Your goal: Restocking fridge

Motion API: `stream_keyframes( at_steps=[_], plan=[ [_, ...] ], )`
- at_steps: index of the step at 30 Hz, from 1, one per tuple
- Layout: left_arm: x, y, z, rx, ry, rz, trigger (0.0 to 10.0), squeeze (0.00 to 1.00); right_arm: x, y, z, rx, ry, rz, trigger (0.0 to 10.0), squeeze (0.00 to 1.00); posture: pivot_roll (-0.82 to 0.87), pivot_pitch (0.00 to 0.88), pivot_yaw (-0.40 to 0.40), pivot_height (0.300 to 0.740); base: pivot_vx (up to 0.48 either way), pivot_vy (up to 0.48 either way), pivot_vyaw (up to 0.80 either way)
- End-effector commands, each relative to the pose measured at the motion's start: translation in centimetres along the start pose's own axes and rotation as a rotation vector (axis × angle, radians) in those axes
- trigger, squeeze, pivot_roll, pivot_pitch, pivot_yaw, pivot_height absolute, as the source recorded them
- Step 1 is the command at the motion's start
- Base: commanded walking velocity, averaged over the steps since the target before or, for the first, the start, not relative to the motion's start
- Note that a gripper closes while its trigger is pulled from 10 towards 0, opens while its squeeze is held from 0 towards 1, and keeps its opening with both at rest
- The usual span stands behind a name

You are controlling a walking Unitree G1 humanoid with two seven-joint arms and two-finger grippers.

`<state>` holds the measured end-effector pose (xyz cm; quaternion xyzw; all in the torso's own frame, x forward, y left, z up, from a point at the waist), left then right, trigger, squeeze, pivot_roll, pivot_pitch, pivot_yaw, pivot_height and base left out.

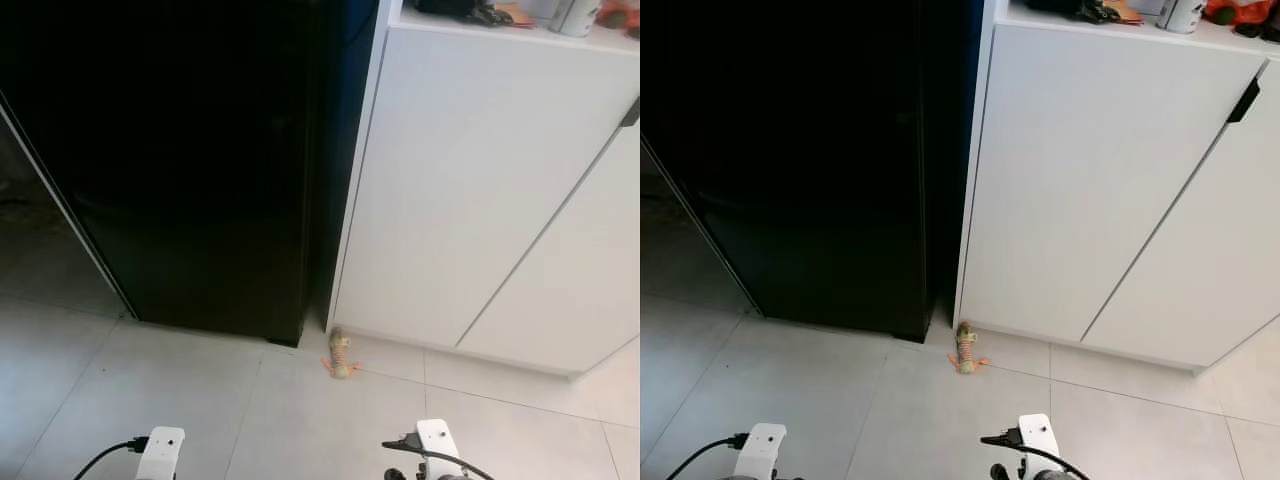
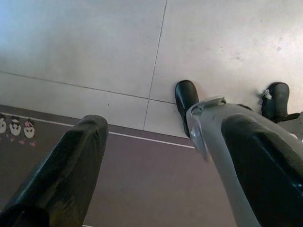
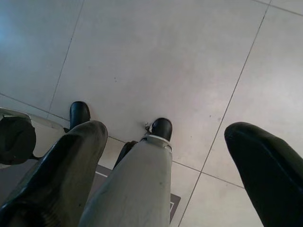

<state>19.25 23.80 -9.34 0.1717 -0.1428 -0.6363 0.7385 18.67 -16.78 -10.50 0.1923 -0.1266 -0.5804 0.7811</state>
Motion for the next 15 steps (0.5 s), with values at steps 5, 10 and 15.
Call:
stream_keyframes(
  at_steps=[5,10,15],
  plan=[
    [-0.07,-0.06,0.00,-0.002,0.006,0.001,10.0,0.00,-0.07,0.19,-0.04,0.009,-0.012,-0.016,10.0,0.00,-0.09,0.000,-0.055,0.740,0.000,0.461,0.00],
    [-0.01,-0.03,-0.01,-0.001,0.005,0.013,10.0,0.00,-0.03,0.24,-0.03,0.010,-0.013,-0.022,10.0,0.00,-0.08,0.000,-0.058,0.740,0.000,0.186,0.00],
    [0.06,-0.01,-0.02,0.000,0.003,0.021,10.0,0.00,0.00,0.23,-0.02,0.000,-0.005,-0.017,10.0,0.00,-0.08,0.000,-0.061,0.740,0.000,0.192,-0.64]
  ],
)
Point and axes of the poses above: a point about 5 cm out from each wrist's last joint towards the gripper, its own z axis pointing back from the gripper into the wrist, its own y axis along the axis of the wrist's last joint, x = y × z, the point moved 2 cm from there along -z, pointing out of the wrist towards the gripper, and after that the axes turned 12 degrees about z, right-handed, at the moved point
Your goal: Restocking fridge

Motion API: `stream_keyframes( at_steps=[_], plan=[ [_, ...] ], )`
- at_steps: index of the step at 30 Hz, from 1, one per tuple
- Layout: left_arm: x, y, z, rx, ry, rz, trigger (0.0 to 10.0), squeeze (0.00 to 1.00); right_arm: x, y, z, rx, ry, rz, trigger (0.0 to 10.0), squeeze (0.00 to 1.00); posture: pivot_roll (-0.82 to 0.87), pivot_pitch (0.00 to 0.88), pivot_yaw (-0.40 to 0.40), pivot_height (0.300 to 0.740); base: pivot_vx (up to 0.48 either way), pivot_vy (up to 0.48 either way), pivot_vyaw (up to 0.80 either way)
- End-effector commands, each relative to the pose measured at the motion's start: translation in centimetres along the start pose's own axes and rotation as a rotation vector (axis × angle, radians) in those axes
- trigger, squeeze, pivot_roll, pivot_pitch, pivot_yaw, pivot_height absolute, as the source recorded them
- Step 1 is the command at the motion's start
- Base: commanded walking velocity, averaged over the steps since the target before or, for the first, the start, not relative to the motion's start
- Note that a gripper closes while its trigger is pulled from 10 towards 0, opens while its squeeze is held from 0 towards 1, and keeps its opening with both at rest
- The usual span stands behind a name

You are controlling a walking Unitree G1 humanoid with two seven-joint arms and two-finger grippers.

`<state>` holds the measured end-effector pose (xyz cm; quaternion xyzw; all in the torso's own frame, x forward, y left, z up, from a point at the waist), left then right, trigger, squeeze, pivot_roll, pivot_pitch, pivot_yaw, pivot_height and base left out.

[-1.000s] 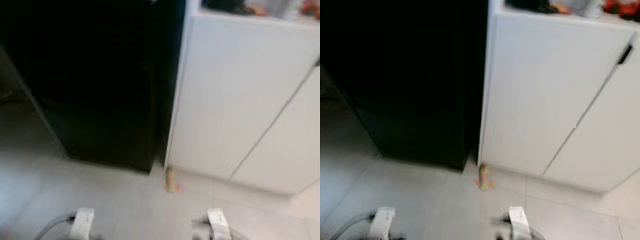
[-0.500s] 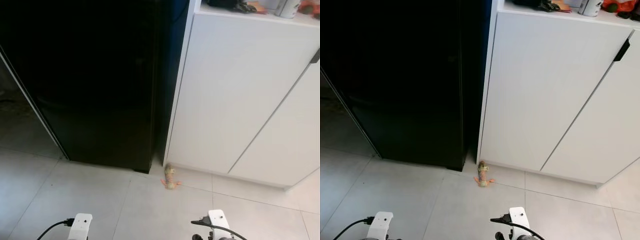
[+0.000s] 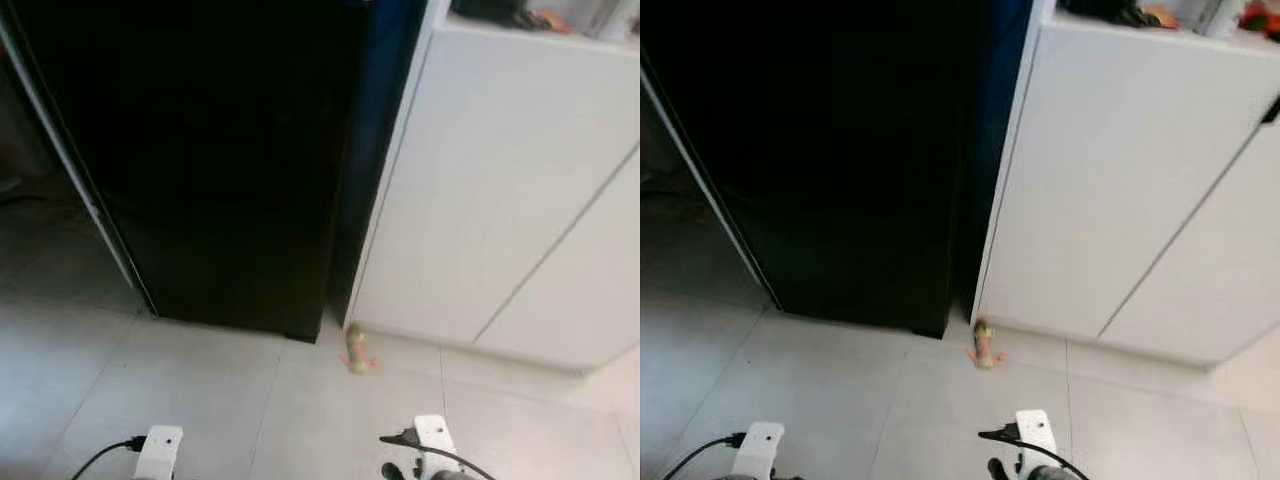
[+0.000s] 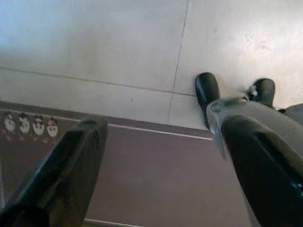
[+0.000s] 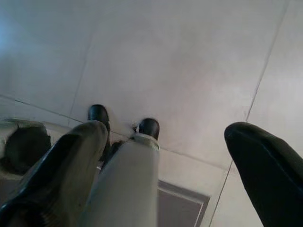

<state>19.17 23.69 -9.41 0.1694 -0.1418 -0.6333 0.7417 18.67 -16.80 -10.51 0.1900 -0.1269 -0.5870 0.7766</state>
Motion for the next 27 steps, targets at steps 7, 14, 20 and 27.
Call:
stream_keyframes(
  at_steps=[7,14,20,27],
  plan=[
    [0.03,0.11,0.00,0.005,0.000,0.017,10.0,0.00,0.05,0.30,0.00,0.012,-0.003,-0.006,10.0,0.00,-0.08,0.000,-0.064,0.740,0.000,0.480,0.00],
    [0.06,0.13,-0.01,0.004,0.000,0.022,10.0,0.00,0.06,0.37,0.01,0.015,0.002,-0.007,10.0,0.00,-0.07,0.000,-0.066,0.740,0.000,0.480,0.00],
    [0.07,0.12,-0.01,0.003,-0.001,0.031,10.0,0.00,0.03,0.43,0.01,0.018,0.005,-0.004,10.0,0.00,-0.07,0.000,-0.066,0.740,0.000,0.480,0.00],
    [0.12,0.13,-0.02,0.004,0.000,0.031,10.0,0.00,0.10,0.47,0.03,0.023,0.006,0.000,10.0,0.00,-0.07,0.000,-0.069,0.740,0.000,0.480,0.00]
  ],
)
Point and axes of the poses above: a point about 5 cm out from each wrist's last joint towards the gripper, its own z axis pointing back from the gripper into the wrist, its own y axis along the axis of the wrist's last joint, x = y × z, the point moved 2 cm from there along -z, pointing out of the wrist towards the gripper, and after that the axes turned 12 degrees about z, right-handed, at the moved point
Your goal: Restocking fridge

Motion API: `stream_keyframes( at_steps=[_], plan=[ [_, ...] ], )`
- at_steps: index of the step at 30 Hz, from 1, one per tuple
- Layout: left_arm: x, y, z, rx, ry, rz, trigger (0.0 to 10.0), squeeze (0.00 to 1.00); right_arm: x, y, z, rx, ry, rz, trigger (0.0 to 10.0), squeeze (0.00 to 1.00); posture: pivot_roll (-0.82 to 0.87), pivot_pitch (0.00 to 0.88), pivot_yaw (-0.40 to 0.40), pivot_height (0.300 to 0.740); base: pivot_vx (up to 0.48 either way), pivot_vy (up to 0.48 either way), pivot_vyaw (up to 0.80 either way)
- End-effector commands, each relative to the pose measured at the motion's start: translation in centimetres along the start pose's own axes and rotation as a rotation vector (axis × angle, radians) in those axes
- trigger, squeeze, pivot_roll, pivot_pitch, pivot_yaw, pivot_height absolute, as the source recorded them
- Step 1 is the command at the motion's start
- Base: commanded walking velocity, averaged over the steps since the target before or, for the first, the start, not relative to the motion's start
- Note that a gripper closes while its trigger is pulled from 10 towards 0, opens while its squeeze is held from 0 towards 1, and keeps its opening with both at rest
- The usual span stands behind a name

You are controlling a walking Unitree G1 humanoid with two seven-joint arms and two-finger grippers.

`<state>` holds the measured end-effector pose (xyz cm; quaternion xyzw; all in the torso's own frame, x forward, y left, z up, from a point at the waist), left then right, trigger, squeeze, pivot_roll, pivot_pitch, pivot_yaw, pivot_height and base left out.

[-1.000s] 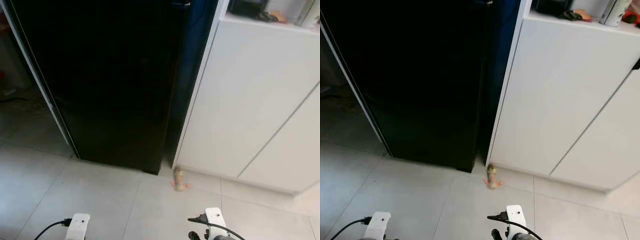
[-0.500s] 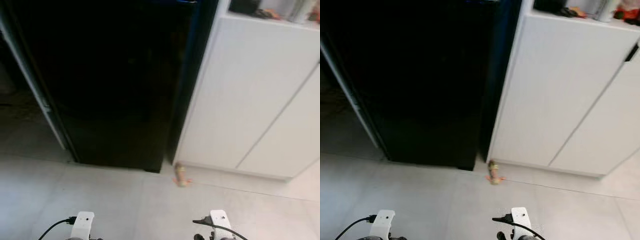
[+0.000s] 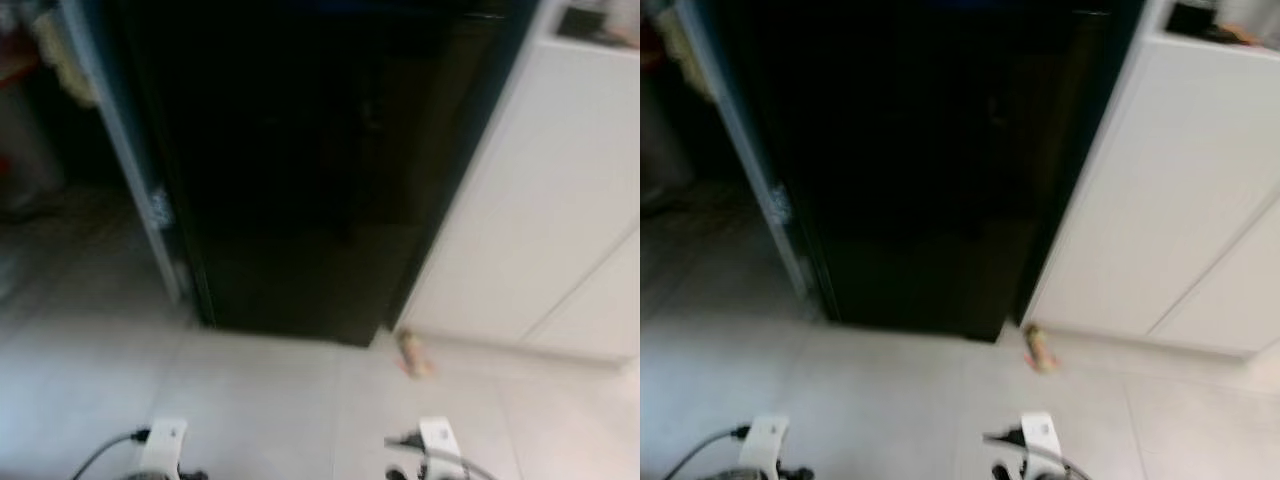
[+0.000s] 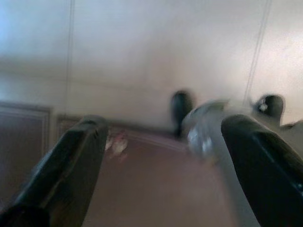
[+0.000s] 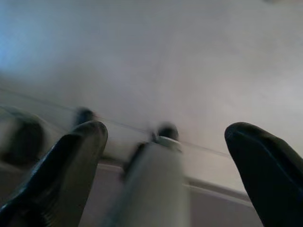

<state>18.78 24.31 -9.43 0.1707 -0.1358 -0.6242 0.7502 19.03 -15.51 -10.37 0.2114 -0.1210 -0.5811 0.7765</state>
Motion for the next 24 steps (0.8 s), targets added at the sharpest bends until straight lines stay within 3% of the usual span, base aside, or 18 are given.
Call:
stream_keyframes(
  at_steps=[1,12,24],
  plan=[
    [0.80,0.38,-0.10,0.009,-0.016,0.009,10.0,0.00,1.23,-0.20,0.30,-0.004,-0.031,-0.002,10.0,0.00,-0.07,0.000,-0.069,0.740,0.000,0.480,0.00],
    [0.69,0.62,-0.09,0.038,0.001,0.018,10.0,0.00,1.22,-0.05,0.31,0.011,-0.027,-0.002,10.0,0.00,-0.08,0.000,-0.070,0.740,0.000,0.072,0.00],
    [0.70,0.60,-0.09,0.037,0.000,0.019,10.0,0.00,1.08,-0.03,0.29,0.014,-0.008,0.006,10.0,0.00,-0.07,0.000,-0.069,0.740,0.290,0.000,0.00]
  ],
)
Point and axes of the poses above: a point about 5 cm out from each wrist's last joint towards the gripper, its own z axis pointing back from the gripper into the wrist, its own y axis along the axis of the wrist's last joint, x = y × z, the point moved 2 cm from there along -z, pointing out of the wrist towards the gripper, and after that the axes turned 12 degrees about z, right-handed, at the moved point
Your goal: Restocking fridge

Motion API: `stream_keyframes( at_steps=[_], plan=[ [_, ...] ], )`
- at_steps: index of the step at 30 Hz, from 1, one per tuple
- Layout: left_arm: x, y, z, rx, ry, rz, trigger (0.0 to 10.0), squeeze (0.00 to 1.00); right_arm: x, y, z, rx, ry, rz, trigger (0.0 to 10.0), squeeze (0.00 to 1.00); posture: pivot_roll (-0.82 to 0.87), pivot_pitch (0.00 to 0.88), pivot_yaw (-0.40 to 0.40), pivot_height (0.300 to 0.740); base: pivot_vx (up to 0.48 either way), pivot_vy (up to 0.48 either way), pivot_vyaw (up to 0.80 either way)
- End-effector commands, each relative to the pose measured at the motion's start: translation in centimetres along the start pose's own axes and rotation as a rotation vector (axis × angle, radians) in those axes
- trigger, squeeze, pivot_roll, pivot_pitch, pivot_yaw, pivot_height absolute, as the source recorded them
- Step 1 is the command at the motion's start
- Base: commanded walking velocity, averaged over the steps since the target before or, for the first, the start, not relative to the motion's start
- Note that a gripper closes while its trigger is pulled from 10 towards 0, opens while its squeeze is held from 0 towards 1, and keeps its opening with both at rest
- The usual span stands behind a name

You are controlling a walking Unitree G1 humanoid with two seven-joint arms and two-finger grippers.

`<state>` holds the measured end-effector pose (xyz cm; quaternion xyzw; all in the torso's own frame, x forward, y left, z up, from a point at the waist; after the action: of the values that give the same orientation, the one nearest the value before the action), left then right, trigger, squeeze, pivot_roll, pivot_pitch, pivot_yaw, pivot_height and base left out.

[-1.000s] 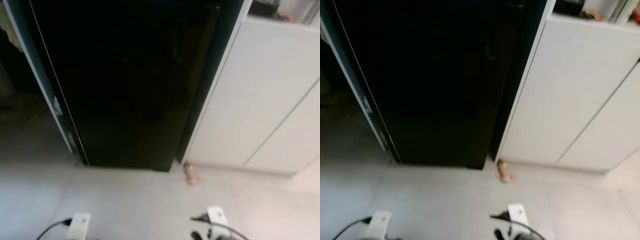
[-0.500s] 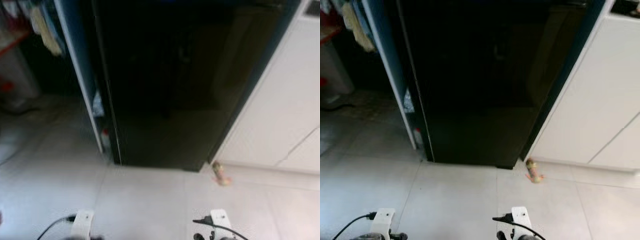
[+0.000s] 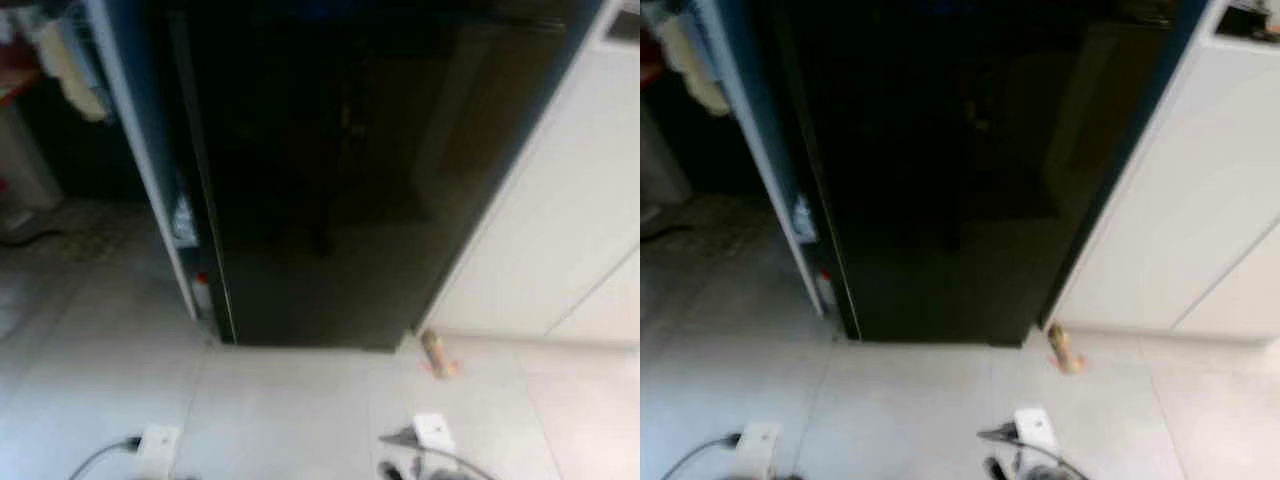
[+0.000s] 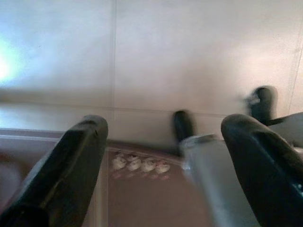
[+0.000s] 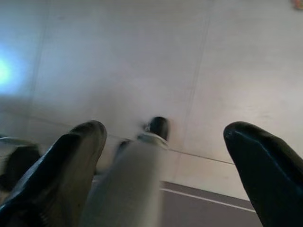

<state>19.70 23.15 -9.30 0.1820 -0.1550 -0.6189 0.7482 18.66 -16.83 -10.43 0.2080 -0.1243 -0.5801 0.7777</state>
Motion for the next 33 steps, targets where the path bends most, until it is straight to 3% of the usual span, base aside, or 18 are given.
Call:
stream_keyframes(
  at_steps=[1,16,20,26,33],
  plan=[
    [-0.60,-0.07,0.08,-0.006,0.013,0.008,10.0,0.00,-0.07,0.63,-0.06,0.016,0.001,0.000,10.0,0.00,-0.07,0.000,-0.069,0.740,0.296,0.000,0.00],
    [-0.62,-0.06,0.09,-0.004,0.008,-0.008,10.0,0.00,-0.08,0.56,-0.08,0.018,-0.010,-0.009,10.0,0.00,-0.07,0.000,-0.064,0.740,0.018,0.000,0.00],
    [-0.65,-0.15,0.10,-0.007,0.006,-0.014,10.0,0.00,-0.18,0.38,-0.09,0.004,-0.002,-0.005,10.0,0.00,-0.07,0.000,-0.060,0.740,0.000,0.000,-0.74],
    [-0.69,-0.18,0.11,-0.009,0.004,-0.018,10.0,0.00,-0.22,0.41,-0.10,0.016,-0.008,-0.015,10.0,0.00,-0.08,0.000,-0.056,0.740,0.000,0.000,0.00],
    [-0.70,-0.32,0.12,-0.012,-0.003,-0.020,10.0,0.00,-0.36,0.21,-0.12,0.002,0.002,-0.003,10.0,0.00,-0.08,0.000,-0.053,0.740,0.253,0.000,-0.18]
  ],
)
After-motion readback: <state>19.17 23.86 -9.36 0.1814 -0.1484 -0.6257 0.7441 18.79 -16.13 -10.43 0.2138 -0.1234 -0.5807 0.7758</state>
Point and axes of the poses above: a point about 5 cm out from each wrist's last joint towards the gripper, its own z axis pointing back from the gripper into the wrist, its own y axis along the axis of the wrist's last joint, x = y × z, the point moved 2 cm from there along -z, pointing out of the wrist towards the gripper, and after that the axes turned 12 degrees about z, right-handed, at the moved point
